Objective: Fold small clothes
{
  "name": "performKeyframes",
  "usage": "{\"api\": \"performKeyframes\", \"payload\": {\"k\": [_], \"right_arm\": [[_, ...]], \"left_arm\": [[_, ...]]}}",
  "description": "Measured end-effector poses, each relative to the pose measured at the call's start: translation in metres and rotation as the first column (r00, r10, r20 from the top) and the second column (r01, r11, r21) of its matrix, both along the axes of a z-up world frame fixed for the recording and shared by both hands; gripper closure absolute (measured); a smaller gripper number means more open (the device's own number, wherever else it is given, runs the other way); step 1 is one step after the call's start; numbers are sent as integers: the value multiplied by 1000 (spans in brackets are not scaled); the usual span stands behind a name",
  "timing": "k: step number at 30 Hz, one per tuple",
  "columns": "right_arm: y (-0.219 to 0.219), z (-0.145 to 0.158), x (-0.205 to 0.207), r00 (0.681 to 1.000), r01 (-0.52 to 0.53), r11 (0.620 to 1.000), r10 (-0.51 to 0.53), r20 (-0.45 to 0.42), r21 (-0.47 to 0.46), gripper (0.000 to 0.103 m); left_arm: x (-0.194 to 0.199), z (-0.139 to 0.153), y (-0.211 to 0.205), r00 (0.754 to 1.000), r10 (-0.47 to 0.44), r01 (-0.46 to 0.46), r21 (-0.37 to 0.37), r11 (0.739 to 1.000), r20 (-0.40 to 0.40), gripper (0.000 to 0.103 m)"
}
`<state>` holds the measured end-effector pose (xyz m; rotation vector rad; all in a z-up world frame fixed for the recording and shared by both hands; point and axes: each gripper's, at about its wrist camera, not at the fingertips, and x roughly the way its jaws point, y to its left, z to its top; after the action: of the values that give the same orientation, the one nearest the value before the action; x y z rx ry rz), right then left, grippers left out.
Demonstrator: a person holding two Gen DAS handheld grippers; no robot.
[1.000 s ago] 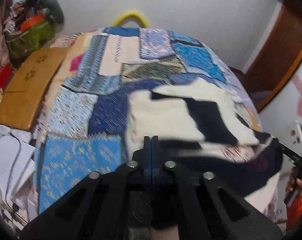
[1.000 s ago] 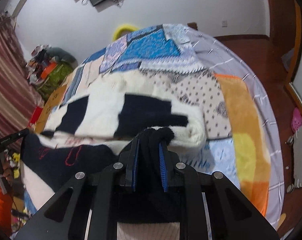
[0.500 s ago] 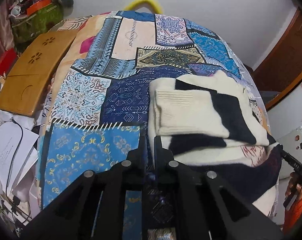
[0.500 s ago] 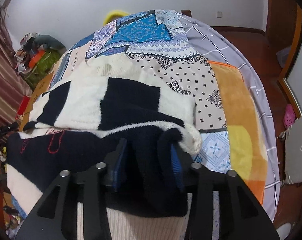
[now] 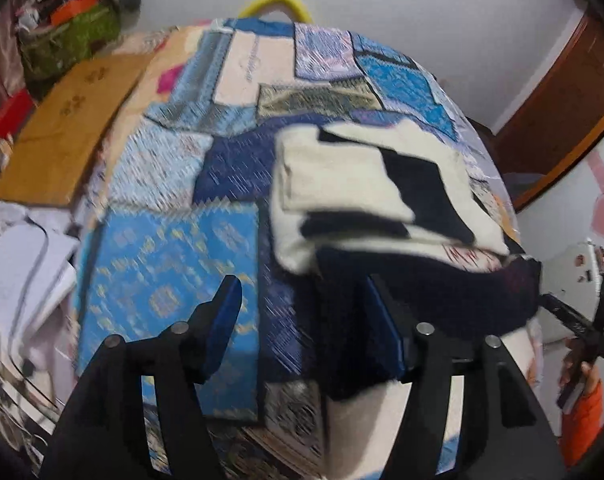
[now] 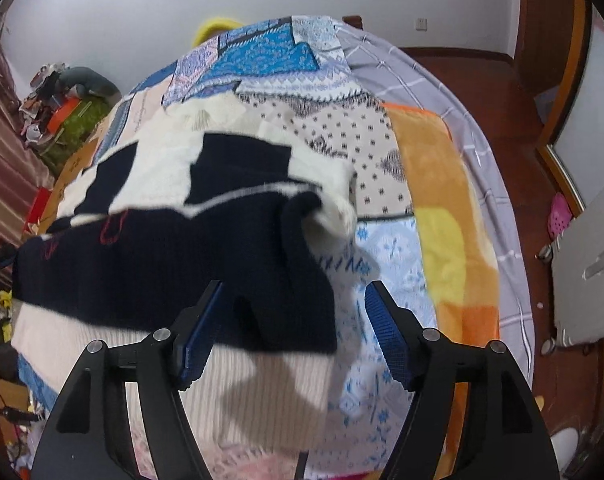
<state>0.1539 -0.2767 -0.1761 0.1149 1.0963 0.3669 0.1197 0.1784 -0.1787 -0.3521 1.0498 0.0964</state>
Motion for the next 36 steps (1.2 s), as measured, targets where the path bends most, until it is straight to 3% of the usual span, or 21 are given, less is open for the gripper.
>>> {"api": "performKeyframes", "payload": {"k": [11,13,15,20,21,22,23,25,27,36], "right_arm": [[-8,-39,-22,993,17,999,-12,-115,44,36],[-8,-44,-26,992,12,998,-4,-123,65,42],[-8,-44,-27,992,11,995,2,-128,96,55],[-5,-44,-29,991,14,991,5,-134,136,79],[-3,-43,-29,992,11,991,7,-129,137,87],[-2,-42,-30,992,9,991,7,-123,132,89],[0,-41,-30,993,4,991,11,-118,132,90],[1,-37,-29,995,-4,990,18,-101,139,91],[2,-33,-28,996,-12,989,25,-83,145,92],[5,15,-15,997,-48,986,36,73,162,92]], "left_arm": [[-23,-35,-24,994,-54,50,-41,998,-95,40],[-26,-38,-25,993,-61,56,-55,997,-101,40],[-28,-43,-31,989,-93,85,-77,993,-110,40],[-34,-41,-44,988,-123,118,-61,991,-95,40],[-35,-42,-44,988,-121,115,-68,991,-95,42],[-35,-42,-44,989,-120,113,-79,990,-92,50],[-36,-41,-44,989,-123,115,-89,989,-86,56],[-36,-38,-45,989,-126,119,-80,990,-80,81],[-36,-33,-46,990,-123,120,-50,992,-69,91],[-28,10,-41,993,-106,105,23,994,60,95]]}}
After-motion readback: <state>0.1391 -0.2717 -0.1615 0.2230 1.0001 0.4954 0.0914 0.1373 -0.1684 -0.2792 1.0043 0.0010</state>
